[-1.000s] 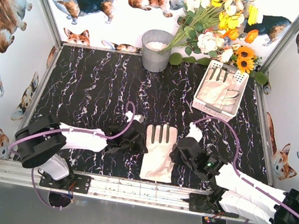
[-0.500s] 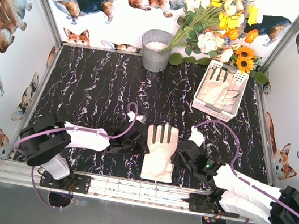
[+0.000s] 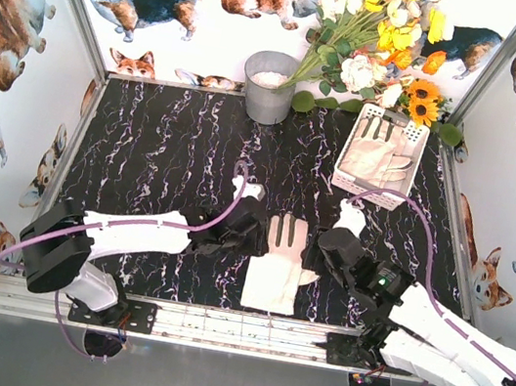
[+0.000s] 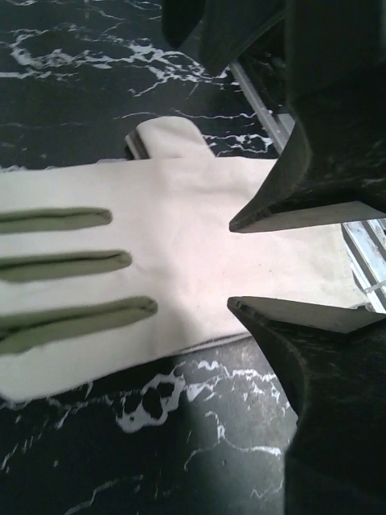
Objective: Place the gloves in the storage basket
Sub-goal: Pair the glove with the glove.
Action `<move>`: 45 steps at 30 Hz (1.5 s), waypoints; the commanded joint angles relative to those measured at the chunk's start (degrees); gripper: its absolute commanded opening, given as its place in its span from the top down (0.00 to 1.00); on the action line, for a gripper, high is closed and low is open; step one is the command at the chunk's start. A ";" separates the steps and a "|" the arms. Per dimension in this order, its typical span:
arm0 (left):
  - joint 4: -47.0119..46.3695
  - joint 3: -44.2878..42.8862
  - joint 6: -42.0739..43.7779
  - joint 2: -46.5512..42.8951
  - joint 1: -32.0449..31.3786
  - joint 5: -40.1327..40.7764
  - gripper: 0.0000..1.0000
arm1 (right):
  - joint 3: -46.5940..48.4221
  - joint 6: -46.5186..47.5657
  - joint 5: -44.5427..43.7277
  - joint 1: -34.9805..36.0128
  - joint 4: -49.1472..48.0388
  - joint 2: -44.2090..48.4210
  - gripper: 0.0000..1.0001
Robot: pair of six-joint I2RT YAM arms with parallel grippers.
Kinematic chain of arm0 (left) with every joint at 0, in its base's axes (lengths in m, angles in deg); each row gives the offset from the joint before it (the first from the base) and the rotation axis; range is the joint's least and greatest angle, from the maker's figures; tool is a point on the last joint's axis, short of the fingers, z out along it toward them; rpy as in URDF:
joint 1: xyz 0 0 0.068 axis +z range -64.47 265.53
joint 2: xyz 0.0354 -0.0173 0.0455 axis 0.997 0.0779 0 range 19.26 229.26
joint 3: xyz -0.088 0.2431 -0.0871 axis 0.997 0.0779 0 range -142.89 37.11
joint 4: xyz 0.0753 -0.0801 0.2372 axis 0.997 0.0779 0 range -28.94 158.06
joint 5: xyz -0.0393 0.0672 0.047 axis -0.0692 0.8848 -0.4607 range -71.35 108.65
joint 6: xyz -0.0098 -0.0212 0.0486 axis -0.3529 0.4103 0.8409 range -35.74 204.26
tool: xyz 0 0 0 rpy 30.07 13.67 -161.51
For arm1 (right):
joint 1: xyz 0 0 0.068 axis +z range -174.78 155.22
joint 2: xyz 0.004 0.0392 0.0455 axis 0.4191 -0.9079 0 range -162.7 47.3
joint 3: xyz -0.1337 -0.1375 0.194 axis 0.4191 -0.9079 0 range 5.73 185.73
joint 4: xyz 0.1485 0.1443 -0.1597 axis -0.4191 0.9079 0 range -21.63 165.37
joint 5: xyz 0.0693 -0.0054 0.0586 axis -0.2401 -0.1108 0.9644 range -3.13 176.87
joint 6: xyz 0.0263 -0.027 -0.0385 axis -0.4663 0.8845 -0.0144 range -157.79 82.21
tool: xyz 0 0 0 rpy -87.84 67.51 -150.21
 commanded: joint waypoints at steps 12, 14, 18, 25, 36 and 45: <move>-13.93 4.41 -4.63 8.90 -2.99 -8.58 0.82 | -8.43 -1.13 11.53 -6.45 -12.67 -8.92 0.83; -14.31 5.04 -4.65 9.50 -3.38 -8.98 0.79 | -9.92 -0.54 12.79 -7.73 -14.51 -9.50 0.83; -17.04 7.22 -5.52 9.88 -4.10 -10.06 0.76 | -11.60 0.59 16.03 -11.41 -17.14 -11.32 0.83; -17.39 4.80 -4.60 7.15 -4.26 -10.99 0.67 | -6.90 3.74 18.85 -15.22 -10.04 -6.07 0.77; -15.48 -0.90 1.07 7.48 -2.55 -12.10 0.67 | -7.38 5.69 38.05 -30.41 -7.40 -2.79 0.37; -15.00 -1.47 2.20 11.15 -0.68 -10.38 0.78 | -12.25 7.64 44.57 -39.41 -13.26 -6.07 0.26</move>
